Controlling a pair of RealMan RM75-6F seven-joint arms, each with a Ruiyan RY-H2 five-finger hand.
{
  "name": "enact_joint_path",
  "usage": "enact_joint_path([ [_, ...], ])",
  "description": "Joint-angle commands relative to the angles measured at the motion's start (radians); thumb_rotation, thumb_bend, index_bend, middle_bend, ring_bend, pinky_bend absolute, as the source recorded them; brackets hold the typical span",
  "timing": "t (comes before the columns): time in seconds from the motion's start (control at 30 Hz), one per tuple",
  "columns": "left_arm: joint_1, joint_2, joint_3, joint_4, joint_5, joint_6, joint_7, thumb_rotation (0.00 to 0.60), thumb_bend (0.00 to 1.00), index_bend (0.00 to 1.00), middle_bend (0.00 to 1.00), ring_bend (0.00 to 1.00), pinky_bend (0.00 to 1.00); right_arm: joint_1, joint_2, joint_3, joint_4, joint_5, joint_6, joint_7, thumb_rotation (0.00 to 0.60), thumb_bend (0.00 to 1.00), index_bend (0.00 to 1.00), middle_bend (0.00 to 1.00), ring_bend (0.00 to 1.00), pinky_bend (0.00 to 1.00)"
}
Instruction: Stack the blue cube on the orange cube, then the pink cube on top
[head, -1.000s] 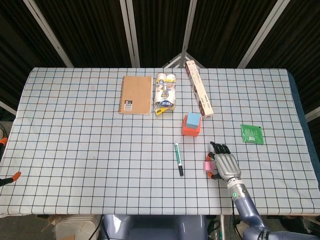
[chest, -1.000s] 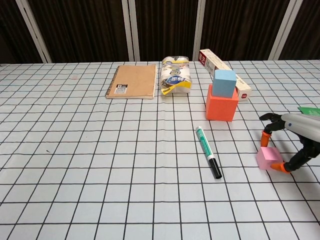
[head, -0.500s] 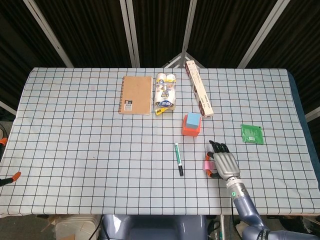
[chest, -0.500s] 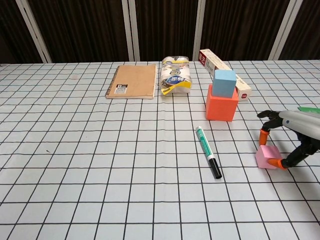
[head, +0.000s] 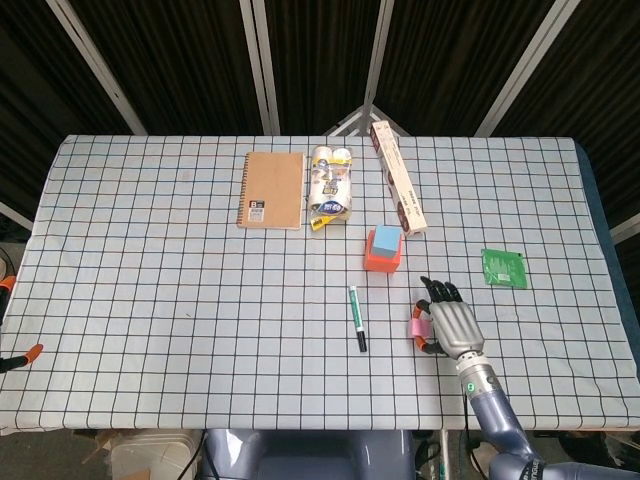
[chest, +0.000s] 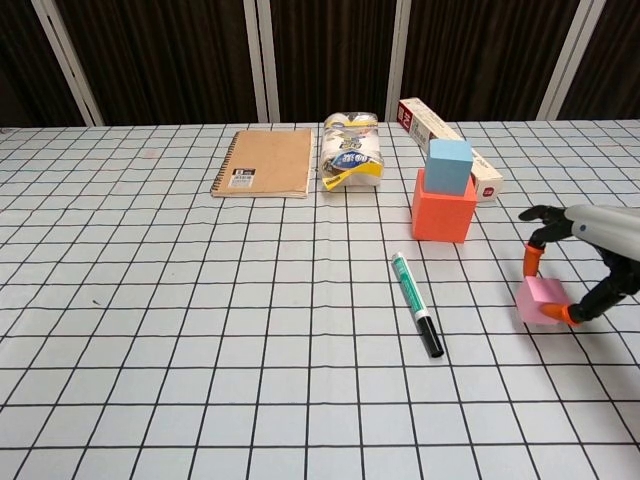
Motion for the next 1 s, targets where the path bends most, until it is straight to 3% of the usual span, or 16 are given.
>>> enact_joint_path([
  [0.03, 0.000, 0.001, 0.001, -0.001, 0.002, 0.000, -0.003, 0.600, 0.13, 0.08, 0.00, 0.00, 0.00, 0.026, 0.049, 0.045, -0.054, 0.029, 0.019, -0.054, 0.600, 0.36, 0.46, 0.00, 0.00, 0.00],
  [0.2, 0.002, 0.006, 0.002, 0.000, 0.008, 0.000, -0.014, 0.600, 0.13, 0.08, 0.00, 0.00, 0.00, 0.099, 0.150, 0.134, -0.144, 0.171, 0.017, -0.187, 0.600, 0.36, 0.46, 0.00, 0.00, 0.00],
  [0.47, 0.006, 0.011, 0.003, 0.001, 0.012, 0.003, -0.030, 0.600, 0.13, 0.08, 0.00, 0.00, 0.00, 0.306, 0.253, 0.276, -0.186, 0.555, -0.009, -0.407, 0.600, 0.36, 0.46, 0.00, 0.00, 0.00],
  [0.77, 0.002, 0.010, -0.003, 0.004, -0.002, -0.004, -0.025, 0.600, 0.13, 0.08, 0.00, 0.00, 0.00, 0.548, 0.201, 0.329, -0.098, 0.924, 0.025, -0.596, 0.600, 0.36, 0.46, 0.00, 0.00, 0.00],
  [1.0, -0.006, 0.012, -0.012, 0.012, -0.026, -0.024, -0.031, 0.600, 0.13, 0.08, 0.00, 0.00, 0.00, 0.670, 0.135, 0.358, 0.021, 1.075, 0.056, -0.664, 0.600, 0.36, 0.46, 0.00, 0.00, 0.00],
])
